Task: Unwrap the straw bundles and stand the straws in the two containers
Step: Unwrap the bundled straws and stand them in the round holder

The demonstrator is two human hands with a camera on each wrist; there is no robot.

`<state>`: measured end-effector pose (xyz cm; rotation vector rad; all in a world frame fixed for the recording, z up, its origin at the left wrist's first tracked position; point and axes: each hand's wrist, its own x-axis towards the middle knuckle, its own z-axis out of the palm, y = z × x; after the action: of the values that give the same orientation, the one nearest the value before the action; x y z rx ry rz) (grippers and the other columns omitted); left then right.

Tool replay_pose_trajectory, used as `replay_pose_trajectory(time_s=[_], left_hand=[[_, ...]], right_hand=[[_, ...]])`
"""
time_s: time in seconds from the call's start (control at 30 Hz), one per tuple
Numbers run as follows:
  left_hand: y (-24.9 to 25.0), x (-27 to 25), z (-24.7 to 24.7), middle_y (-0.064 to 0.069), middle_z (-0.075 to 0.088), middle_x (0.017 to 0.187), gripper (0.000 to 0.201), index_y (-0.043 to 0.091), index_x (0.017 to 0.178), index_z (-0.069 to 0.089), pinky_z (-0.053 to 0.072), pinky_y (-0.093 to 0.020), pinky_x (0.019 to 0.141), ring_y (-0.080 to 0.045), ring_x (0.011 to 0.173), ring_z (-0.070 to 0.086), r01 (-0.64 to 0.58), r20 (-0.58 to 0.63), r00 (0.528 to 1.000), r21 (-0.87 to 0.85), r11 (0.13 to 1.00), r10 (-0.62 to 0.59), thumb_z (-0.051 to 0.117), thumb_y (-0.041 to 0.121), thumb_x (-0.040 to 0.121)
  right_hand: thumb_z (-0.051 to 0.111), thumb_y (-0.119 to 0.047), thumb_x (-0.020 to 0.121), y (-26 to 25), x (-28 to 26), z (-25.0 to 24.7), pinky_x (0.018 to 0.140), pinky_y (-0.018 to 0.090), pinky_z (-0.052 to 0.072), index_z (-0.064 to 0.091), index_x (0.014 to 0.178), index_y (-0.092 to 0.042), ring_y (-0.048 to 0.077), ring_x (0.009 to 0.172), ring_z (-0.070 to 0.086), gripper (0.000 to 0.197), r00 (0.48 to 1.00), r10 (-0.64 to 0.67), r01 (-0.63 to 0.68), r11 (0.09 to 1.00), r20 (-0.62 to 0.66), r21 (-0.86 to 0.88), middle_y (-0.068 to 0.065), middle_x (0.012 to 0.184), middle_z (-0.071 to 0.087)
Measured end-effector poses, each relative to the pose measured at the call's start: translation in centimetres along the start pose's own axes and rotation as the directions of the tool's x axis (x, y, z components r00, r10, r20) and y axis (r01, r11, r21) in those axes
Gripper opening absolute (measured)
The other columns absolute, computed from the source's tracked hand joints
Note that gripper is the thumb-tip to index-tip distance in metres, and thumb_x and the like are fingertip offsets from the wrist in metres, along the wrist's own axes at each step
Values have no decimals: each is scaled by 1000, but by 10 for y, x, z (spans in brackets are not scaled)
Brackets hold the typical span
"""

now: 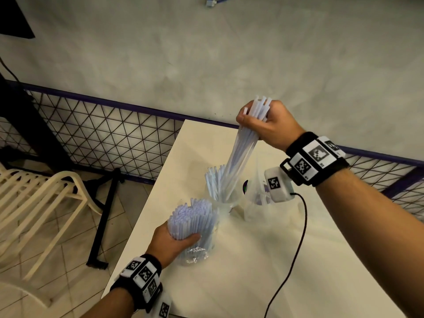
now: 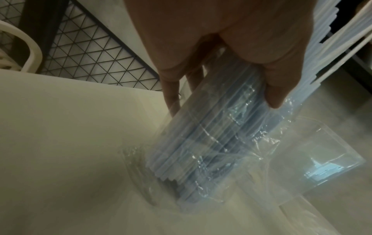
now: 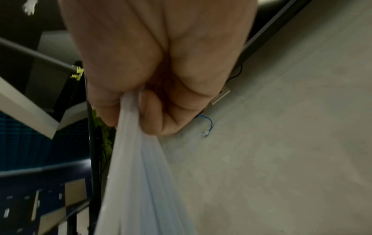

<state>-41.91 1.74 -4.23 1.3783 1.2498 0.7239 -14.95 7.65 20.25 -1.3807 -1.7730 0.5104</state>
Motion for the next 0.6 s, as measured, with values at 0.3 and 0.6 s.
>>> replay_pose_trajectory(time_s=[0.3,0.6], left_hand=[[0,-2,0,3,74,94,46,18,104,68,53,-10,65,3,84,69,6,-1,1000,-9,1000,-6,90,19,64],[1,-1,0,5,74,94,43,22,101,68,53,-10,67,4,84,68,-7,-4,1000,-5,1000,7,90,18,64]], right_hand=[[69,-26,89,44,-3,28,65,30,51,66,76,-25,13,67,63,13,998,56,-57,988,-10,-141,-1,73,68],[68,-28,89,55,-3,39,61,32,49,68,80,-4,19,64,62,26,995,99,-93,975,22,-200,14,72,68]])
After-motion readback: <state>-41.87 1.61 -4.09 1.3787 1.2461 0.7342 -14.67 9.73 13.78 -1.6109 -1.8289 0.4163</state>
